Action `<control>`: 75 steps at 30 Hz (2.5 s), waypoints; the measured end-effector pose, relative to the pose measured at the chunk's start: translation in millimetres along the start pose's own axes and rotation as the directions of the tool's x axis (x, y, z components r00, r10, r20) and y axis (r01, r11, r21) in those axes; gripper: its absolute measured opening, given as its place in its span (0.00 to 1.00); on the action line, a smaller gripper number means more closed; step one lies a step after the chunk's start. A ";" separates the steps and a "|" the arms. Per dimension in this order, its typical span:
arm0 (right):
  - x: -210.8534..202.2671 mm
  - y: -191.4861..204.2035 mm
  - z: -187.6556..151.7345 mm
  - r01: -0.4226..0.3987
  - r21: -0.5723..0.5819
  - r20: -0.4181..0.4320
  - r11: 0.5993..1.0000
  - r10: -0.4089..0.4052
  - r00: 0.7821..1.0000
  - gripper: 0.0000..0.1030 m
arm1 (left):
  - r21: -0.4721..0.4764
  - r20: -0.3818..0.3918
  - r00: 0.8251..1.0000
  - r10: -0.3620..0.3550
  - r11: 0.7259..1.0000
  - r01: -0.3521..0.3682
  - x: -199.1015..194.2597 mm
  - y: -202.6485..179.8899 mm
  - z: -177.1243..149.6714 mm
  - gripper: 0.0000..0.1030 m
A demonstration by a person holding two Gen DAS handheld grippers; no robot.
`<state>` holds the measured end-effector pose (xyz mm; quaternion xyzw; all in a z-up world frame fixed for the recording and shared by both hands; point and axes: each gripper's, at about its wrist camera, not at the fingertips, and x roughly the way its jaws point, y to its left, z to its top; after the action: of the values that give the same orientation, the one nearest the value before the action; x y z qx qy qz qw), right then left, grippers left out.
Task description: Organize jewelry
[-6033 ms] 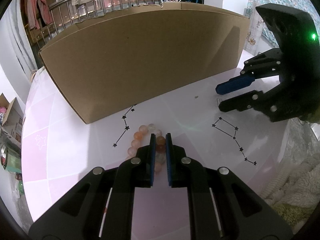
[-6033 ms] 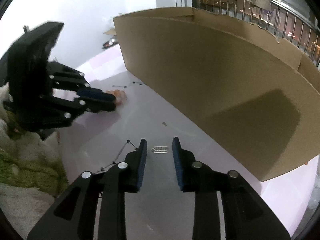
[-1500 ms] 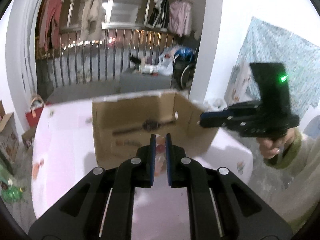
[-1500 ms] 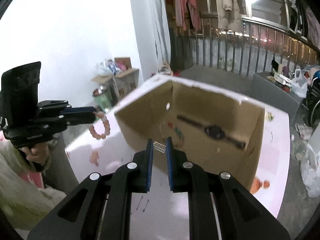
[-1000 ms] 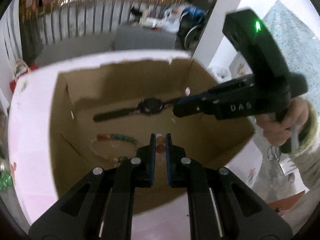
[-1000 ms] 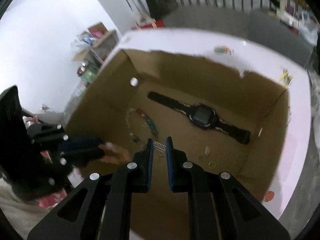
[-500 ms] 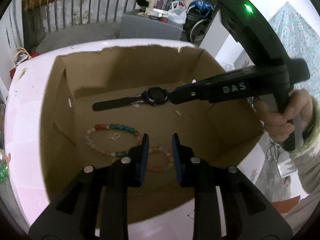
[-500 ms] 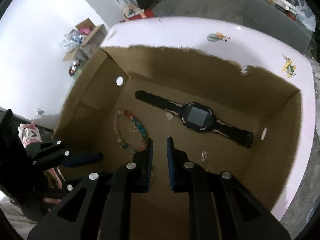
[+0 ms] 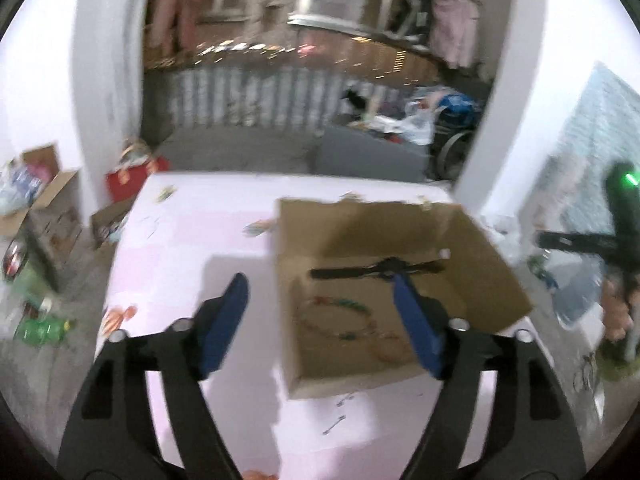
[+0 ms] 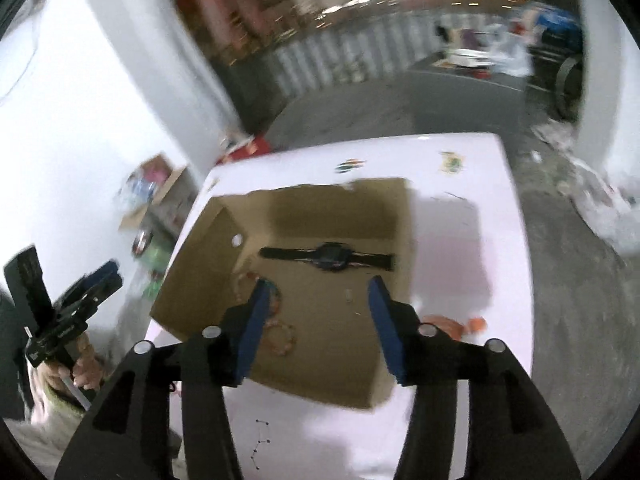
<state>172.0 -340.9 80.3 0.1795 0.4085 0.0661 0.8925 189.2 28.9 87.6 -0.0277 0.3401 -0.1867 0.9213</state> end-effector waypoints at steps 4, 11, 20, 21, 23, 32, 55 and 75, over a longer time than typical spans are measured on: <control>21.1 -32.1 -25.7 -0.020 0.162 -0.041 0.987 0.027 0.999 0.52 | -0.127 -0.108 0.994 0.018 0.991 -0.032 29.8 27.3 -13.4 0.76; 64.9 -37.1 -46.6 -0.065 0.211 -0.103 0.975 0.088 0.991 0.55 | -0.284 -0.201 0.977 -0.077 0.959 0.017 74.4 46.4 -36.4 0.76; 69.5 -18.1 -50.2 0.002 0.113 -0.085 0.994 0.008 0.996 0.59 | -0.290 -0.182 0.968 -0.174 0.950 0.116 78.9 13.1 -55.0 0.75; 69.6 -17.2 -51.2 0.005 0.114 -0.082 0.993 0.005 0.997 0.59 | -0.258 -0.185 0.972 -0.144 0.962 0.094 77.7 7.3 -55.1 0.75; 68.5 -18.1 -54.2 -0.003 0.120 -0.080 0.993 0.013 0.997 0.59 | -0.216 -0.188 0.977 -0.102 0.975 0.060 74.0 -1.1 -58.6 0.76; 47.7 -10.5 -77.8 -0.010 0.103 -0.109 0.995 0.021 0.994 0.59 | -0.284 -0.192 0.973 -0.127 0.956 0.069 44.3 4.4 -73.2 0.76; -36.8 12.4 -151.0 0.153 0.047 0.173 0.987 -0.159 0.972 0.77 | -0.137 0.008 0.983 0.182 0.974 -0.179 -59.7 -20.1 -122.1 0.86; -38.6 83.0 -213.4 0.454 -0.115 0.366 0.883 -0.387 0.846 0.94 | -0.052 0.049 0.960 0.276 0.961 -0.273 -71.9 -53.1 -155.9 0.92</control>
<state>-11.7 -217.3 10.2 0.0042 0.2725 -0.1232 0.9542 22.3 17.5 21.8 -0.0062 0.3191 -0.0487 0.9465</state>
